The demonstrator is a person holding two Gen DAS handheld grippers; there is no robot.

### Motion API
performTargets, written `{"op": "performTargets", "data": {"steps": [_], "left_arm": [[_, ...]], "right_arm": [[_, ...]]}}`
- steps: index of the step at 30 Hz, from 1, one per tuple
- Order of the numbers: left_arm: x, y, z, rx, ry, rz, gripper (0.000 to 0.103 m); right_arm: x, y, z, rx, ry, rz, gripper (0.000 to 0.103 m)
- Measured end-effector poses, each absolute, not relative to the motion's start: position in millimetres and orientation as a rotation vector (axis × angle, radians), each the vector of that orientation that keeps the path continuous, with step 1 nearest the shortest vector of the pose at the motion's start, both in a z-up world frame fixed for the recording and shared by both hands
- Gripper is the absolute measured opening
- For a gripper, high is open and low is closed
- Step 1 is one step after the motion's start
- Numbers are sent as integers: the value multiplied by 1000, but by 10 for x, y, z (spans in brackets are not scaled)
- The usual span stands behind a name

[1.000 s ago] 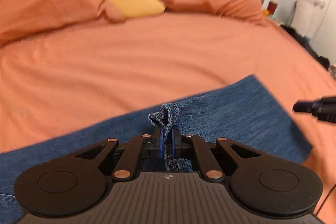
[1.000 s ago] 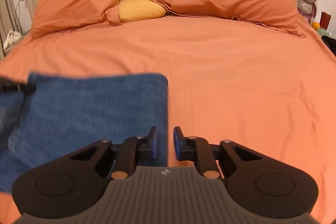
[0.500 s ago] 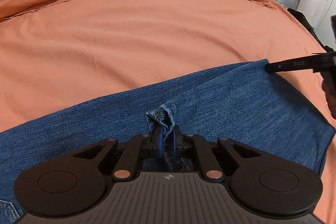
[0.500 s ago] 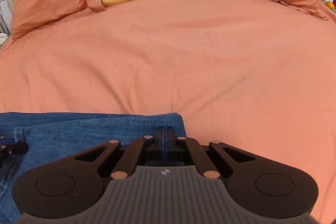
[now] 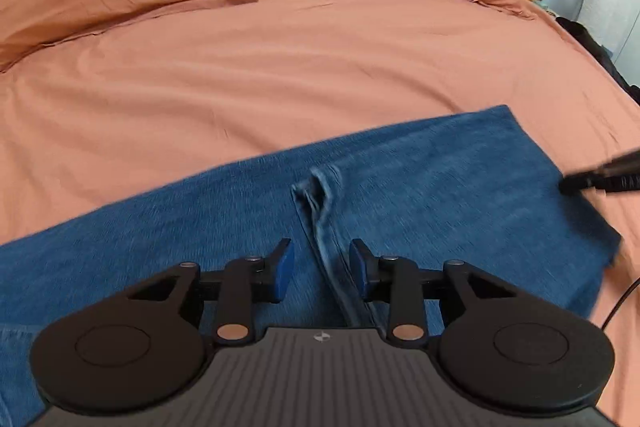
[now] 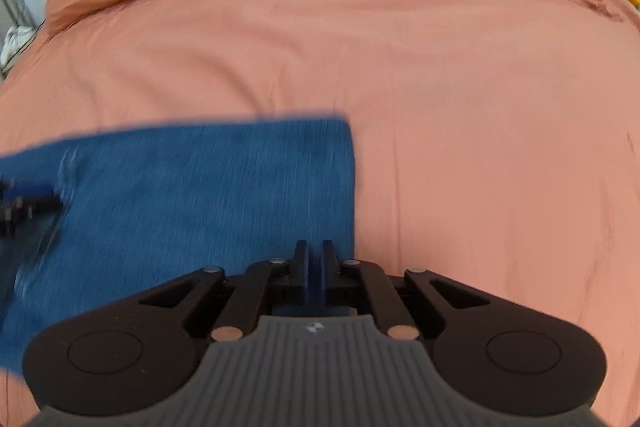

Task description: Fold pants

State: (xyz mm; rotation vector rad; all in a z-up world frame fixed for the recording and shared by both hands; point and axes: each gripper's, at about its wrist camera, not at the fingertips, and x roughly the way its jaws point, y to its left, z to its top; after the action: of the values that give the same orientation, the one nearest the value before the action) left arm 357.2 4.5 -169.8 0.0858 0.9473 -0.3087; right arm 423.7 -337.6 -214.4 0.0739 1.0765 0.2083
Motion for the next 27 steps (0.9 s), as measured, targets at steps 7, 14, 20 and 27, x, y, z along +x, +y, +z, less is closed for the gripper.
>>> {"op": "performTargets", "data": {"steps": [7, 14, 20, 27], "left_arm": [[3141, -177, -1640, 142, 946, -338, 38], [3147, -263, -1929, 155, 1018, -304, 37], [3243, -294, -2008, 149, 1062, -284, 38], [3225, -294, -2045, 146, 1063, -291, 38]], "right_arm": [[3342, -3552, -2123, 90, 954, 175, 16], [2749, -3542, -2272, 189, 830, 64, 37], [2797, -3502, -2500, 274, 782, 21, 36], [2804, -3535, -2554, 300, 801, 25, 13]]}}
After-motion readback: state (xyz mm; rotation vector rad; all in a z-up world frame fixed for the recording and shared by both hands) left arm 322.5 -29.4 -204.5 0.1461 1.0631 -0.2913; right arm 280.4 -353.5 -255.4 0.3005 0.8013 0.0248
